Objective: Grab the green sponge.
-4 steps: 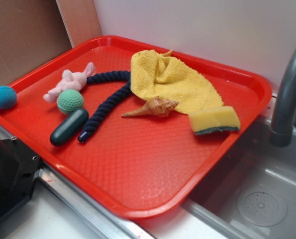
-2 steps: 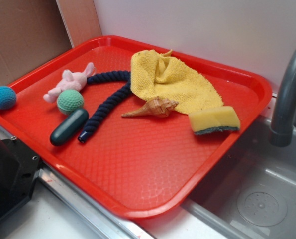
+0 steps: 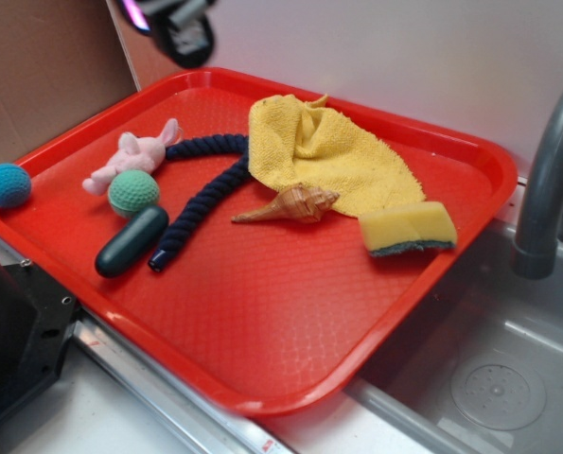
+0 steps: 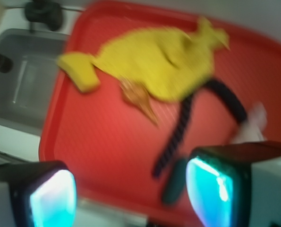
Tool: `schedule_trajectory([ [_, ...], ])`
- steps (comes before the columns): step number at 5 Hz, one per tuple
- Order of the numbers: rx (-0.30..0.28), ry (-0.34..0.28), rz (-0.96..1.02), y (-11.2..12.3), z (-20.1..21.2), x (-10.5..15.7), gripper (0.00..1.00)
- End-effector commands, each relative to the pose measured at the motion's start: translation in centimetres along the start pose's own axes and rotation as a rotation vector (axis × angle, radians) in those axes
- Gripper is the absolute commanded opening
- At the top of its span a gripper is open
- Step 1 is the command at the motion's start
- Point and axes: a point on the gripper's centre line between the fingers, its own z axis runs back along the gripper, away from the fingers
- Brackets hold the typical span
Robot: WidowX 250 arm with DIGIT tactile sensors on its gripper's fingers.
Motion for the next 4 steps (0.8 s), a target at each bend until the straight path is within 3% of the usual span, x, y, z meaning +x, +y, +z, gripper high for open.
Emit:
schedule_trajectory([
  [1,0.016,0.019,-0.229,-2.6,-5.2,4.6,1.00],
  [2,0.015,0.051,-0.297,-2.5,-8.0,5.2,1.00],
  [3,0.010,0.028,-0.364,-2.0,-9.7,5.7,1.00],
  [4,-0.044,0.008,-0.501,-2.7,-11.4,6.6,1.00],
])
